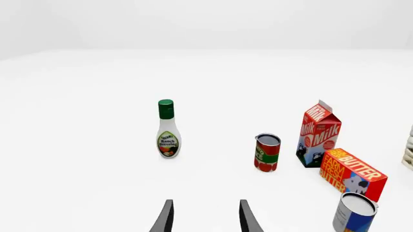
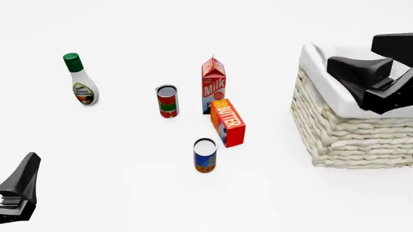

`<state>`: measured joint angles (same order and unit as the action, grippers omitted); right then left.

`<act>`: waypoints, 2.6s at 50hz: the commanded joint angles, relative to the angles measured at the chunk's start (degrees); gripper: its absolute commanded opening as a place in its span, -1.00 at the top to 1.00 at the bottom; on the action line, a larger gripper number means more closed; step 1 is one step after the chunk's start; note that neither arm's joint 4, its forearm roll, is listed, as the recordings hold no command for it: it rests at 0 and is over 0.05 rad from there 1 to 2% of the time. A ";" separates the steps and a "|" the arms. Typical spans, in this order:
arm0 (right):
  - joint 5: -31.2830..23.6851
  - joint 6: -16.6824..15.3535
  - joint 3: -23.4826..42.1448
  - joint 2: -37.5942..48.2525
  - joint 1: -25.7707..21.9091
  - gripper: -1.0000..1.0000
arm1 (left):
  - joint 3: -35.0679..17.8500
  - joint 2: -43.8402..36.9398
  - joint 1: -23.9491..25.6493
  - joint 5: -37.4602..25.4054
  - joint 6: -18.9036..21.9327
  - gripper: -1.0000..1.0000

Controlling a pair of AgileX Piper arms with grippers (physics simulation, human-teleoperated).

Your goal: Pick the alphabet soup and place it in the basket.

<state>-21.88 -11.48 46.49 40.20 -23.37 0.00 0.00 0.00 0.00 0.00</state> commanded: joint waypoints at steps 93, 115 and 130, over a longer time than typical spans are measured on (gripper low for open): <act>0.60 -1.88 19.99 39.96 -22.33 -1.00 | 0.00 0.00 0.00 0.00 0.00 -1.00; 6.82 -1.56 16.63 46.91 -22.23 -1.00 | 0.00 0.00 0.00 0.00 0.00 -1.00; 9.02 -0.98 13.91 49.02 -22.22 -1.00 | 0.00 0.00 0.00 0.00 0.00 -1.00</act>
<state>-14.37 -12.79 62.00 87.75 -45.63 0.00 0.00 0.00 0.00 0.00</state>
